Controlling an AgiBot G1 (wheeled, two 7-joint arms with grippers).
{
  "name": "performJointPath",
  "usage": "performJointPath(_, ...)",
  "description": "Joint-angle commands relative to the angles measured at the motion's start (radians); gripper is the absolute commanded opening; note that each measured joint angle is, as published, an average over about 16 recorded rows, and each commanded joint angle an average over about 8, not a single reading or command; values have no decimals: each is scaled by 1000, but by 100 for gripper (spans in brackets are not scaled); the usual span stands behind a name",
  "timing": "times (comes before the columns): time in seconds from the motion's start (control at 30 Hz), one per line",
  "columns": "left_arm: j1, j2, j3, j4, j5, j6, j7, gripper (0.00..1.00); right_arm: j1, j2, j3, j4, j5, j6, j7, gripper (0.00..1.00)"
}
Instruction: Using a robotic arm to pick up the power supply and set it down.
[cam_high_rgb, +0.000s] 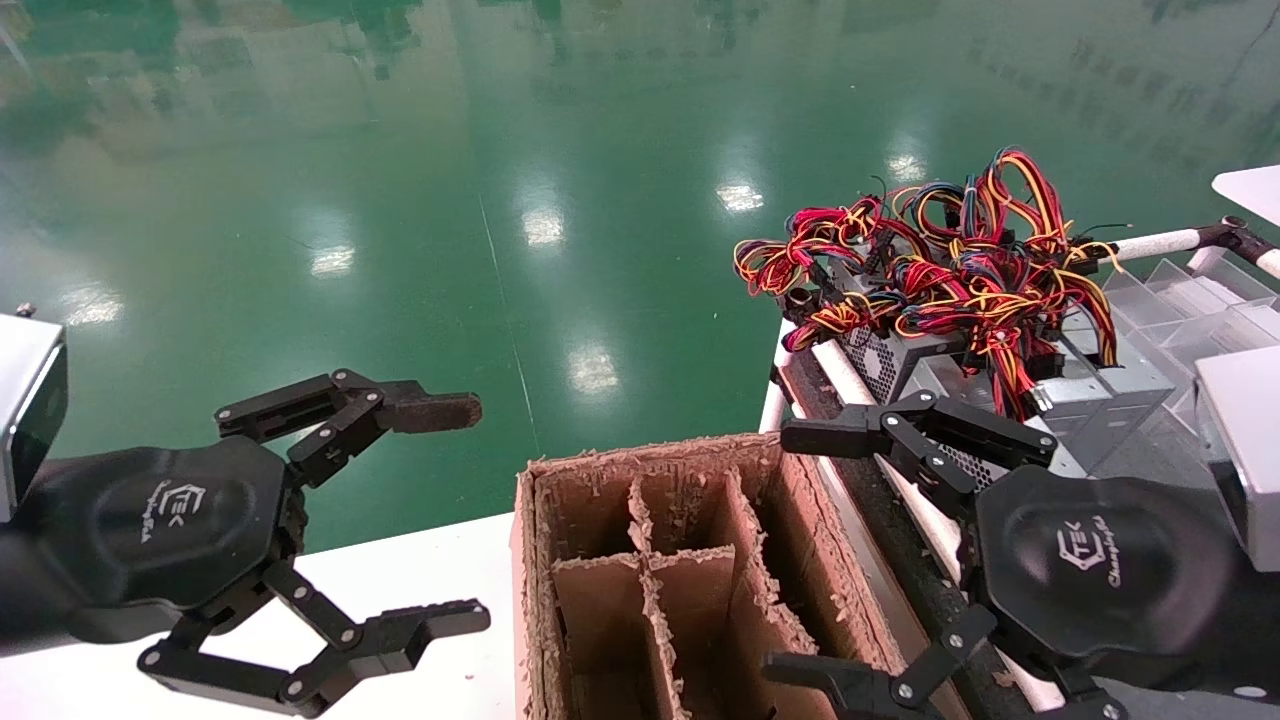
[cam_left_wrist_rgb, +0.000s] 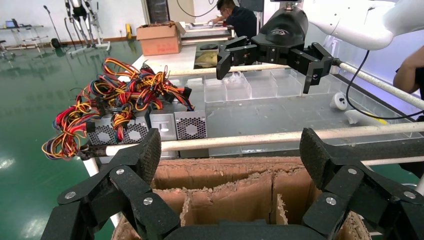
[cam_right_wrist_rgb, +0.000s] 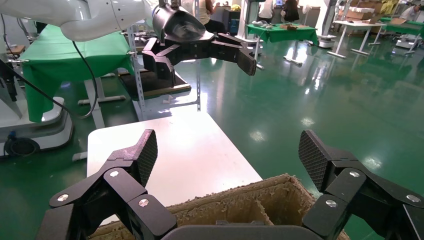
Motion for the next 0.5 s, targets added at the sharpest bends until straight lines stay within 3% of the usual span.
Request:
performJointPath(0.03, 0, 0, 0, 0, 0, 0, 0, 100, 1, 0, 0, -1, -1, 0, 0, 100)
performJointPath(0.5, 0, 0, 0, 0, 0, 0, 0, 100, 2, 1, -1, -3, -2, 1, 0, 100)
